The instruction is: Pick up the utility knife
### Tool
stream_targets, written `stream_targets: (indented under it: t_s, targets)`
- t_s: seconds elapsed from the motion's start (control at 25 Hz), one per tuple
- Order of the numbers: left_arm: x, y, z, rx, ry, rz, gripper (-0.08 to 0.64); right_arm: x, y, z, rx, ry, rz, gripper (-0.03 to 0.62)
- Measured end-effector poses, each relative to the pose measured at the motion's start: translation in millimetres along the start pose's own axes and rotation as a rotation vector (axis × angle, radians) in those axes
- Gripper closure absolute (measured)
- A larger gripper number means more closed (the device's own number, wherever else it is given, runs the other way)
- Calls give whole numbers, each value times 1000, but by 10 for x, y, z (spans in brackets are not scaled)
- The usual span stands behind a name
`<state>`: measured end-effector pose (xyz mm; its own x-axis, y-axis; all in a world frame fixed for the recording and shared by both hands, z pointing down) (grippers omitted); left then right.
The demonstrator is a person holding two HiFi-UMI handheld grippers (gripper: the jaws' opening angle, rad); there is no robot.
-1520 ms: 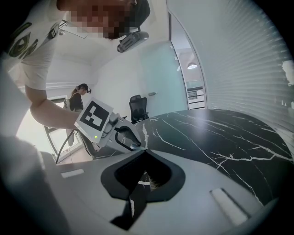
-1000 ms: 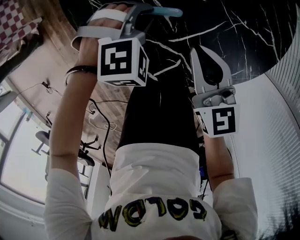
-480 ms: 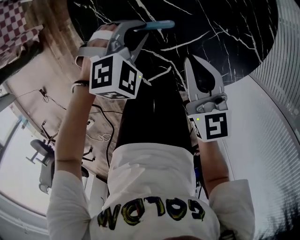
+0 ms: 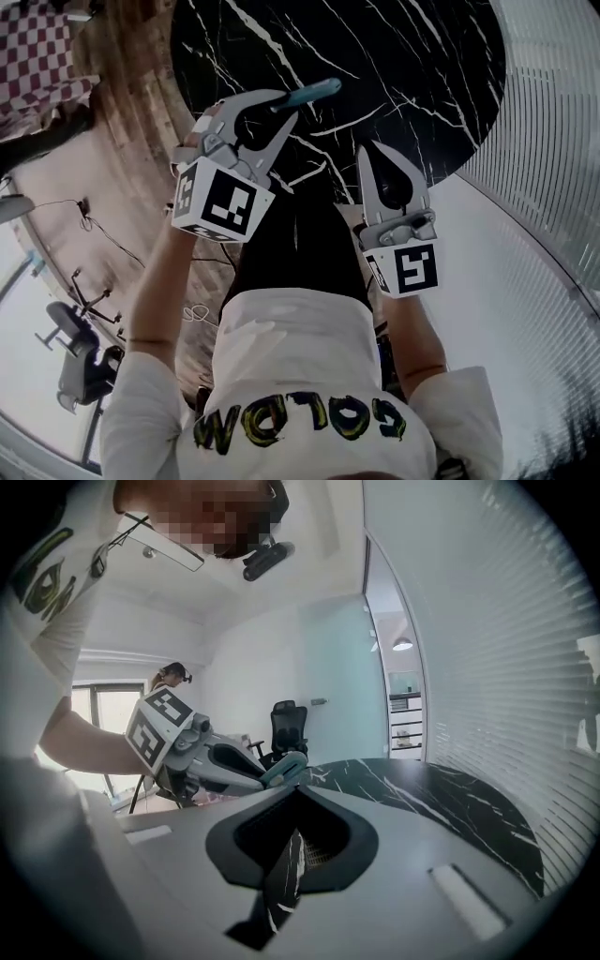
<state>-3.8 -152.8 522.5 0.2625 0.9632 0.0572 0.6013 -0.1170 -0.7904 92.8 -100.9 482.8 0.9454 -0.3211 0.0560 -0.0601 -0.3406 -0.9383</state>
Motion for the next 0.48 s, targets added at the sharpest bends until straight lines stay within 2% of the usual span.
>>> stream_targets:
  t_s: [0.24,0.48]
  targets:
    - [54,438,438,162,14,136,494,-66,488,226,41,6,12,591]
    - [223,776,727,260,27,192,494,-145,891,435,78,13,37,591]
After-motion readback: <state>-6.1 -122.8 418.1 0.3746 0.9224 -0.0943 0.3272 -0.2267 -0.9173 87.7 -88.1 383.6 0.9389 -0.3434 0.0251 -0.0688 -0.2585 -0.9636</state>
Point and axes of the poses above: the fingertips, and each gripper's own axes: z backward along the fingers, x to its right, y out of its top, the point moved 2 cm from there along z, backward along the fingers, and after that the axes turned 10 degrees about -y, right-handed, at the moved point
